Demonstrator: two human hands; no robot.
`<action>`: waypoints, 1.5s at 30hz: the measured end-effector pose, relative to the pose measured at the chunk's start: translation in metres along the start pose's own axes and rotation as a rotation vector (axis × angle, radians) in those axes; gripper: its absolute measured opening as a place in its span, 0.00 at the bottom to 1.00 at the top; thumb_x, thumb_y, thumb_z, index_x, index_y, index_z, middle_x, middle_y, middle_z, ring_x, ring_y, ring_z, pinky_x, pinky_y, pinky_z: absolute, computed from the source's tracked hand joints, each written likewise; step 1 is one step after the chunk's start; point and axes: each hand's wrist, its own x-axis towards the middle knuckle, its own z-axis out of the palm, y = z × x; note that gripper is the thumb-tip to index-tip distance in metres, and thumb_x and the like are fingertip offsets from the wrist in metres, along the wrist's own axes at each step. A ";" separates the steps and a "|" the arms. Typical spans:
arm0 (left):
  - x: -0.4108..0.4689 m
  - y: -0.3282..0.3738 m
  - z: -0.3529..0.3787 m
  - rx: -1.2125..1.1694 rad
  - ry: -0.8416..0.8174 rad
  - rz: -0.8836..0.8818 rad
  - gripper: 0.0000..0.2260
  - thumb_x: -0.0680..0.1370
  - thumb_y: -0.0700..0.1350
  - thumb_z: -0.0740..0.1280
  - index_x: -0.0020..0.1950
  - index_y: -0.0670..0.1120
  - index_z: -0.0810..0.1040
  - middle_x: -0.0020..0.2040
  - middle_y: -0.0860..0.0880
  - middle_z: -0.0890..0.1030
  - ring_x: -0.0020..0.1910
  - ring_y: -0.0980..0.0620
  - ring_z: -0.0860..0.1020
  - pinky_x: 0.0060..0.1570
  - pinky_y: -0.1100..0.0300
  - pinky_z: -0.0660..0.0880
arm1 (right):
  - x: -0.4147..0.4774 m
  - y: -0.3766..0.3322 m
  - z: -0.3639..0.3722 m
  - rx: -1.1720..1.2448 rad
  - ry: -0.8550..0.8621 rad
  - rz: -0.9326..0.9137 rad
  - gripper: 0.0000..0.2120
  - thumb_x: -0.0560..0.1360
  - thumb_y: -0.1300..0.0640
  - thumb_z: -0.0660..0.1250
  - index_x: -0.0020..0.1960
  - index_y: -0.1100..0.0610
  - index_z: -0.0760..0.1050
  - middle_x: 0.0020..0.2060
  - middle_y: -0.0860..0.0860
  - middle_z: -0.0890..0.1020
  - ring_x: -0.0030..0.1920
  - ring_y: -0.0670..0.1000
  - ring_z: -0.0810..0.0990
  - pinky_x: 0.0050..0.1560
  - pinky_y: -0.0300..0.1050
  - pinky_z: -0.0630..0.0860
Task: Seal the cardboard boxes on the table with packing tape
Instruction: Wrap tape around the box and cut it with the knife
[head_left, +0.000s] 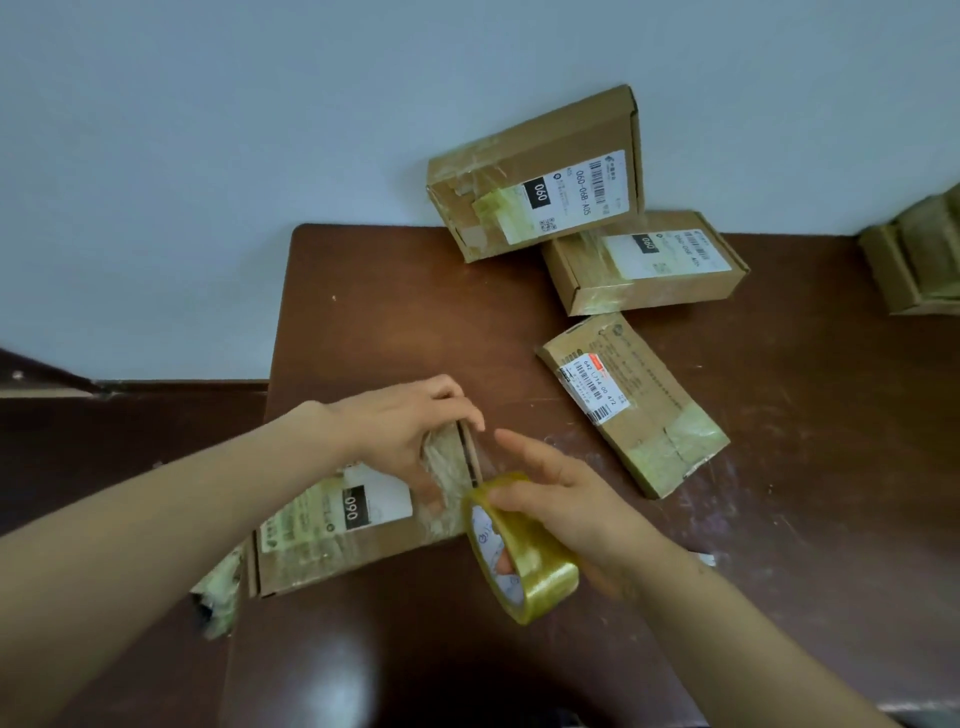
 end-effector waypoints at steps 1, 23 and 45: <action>0.001 0.001 0.001 -0.073 0.010 0.004 0.37 0.59 0.64 0.78 0.64 0.61 0.66 0.60 0.57 0.63 0.60 0.54 0.67 0.57 0.60 0.67 | -0.002 -0.001 -0.002 0.000 0.019 -0.027 0.30 0.74 0.67 0.67 0.72 0.48 0.66 0.36 0.50 0.85 0.28 0.51 0.82 0.28 0.40 0.77; 0.006 0.010 0.025 -0.474 0.093 -0.057 0.21 0.63 0.51 0.80 0.47 0.70 0.76 0.58 0.60 0.70 0.63 0.54 0.64 0.67 0.55 0.58 | -0.017 0.019 -0.023 -0.250 0.189 -0.298 0.13 0.75 0.57 0.70 0.57 0.44 0.78 0.37 0.38 0.82 0.35 0.38 0.80 0.36 0.35 0.76; 0.010 0.005 0.029 -0.470 0.123 -0.033 0.16 0.62 0.54 0.79 0.43 0.68 0.76 0.50 0.63 0.68 0.58 0.63 0.63 0.66 0.54 0.56 | -0.041 0.047 -0.018 -0.926 0.307 -0.174 0.12 0.79 0.43 0.60 0.59 0.35 0.76 0.24 0.42 0.78 0.26 0.40 0.77 0.34 0.28 0.71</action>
